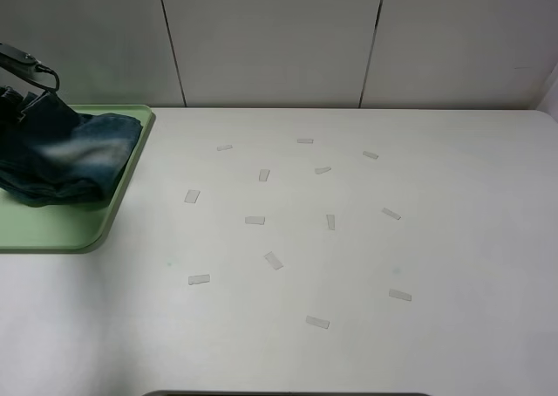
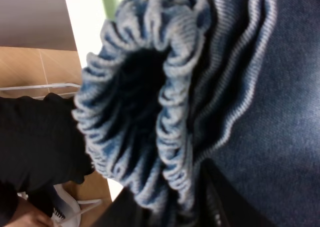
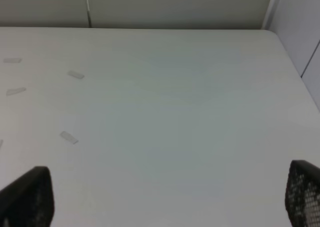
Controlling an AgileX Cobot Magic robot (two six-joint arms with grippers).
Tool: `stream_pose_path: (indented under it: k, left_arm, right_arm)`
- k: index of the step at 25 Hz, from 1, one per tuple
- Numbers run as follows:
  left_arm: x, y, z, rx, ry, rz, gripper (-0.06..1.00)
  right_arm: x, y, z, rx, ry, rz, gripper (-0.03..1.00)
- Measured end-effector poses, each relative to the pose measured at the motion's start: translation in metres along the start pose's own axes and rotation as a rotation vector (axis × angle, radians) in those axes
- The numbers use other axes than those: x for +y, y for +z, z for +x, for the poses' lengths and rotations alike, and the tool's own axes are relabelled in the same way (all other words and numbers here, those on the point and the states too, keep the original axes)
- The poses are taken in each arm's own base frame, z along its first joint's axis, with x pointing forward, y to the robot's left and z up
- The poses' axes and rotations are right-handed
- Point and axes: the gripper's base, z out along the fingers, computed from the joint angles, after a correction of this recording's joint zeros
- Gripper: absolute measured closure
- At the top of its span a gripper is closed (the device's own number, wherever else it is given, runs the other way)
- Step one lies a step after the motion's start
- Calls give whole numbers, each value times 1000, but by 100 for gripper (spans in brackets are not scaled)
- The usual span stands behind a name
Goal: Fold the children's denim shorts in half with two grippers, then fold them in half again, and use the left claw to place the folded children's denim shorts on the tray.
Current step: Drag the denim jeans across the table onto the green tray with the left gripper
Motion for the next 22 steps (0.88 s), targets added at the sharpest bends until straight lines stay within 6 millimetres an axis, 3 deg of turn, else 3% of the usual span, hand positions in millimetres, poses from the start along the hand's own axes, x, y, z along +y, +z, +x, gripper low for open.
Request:
stream_pose_path:
  k: [6, 7, 10, 12, 16, 22]
  left_arm:
    - [1, 0, -1, -14, 5, -7, 72]
    - [1, 0, -1, -14, 5, -8, 62]
    - [1, 0, -1, -14, 7, -9, 19]
    - [1, 0, -1, -14, 8, -10, 4]
    - [1, 0, -1, -13, 8, -11, -3]
    - [1, -2, 2, 17, -8, -3, -5]
  right_arm:
    - [0, 0, 0, 0, 0, 0, 27]
    - [0, 0, 0, 0, 0, 0, 27]
    - [0, 0, 0, 0, 0, 0, 27]
    - [0, 0, 0, 0, 0, 0, 27]
    - [0, 0, 0, 0, 0, 0, 27]
    - [0, 0, 0, 0, 0, 0, 27]
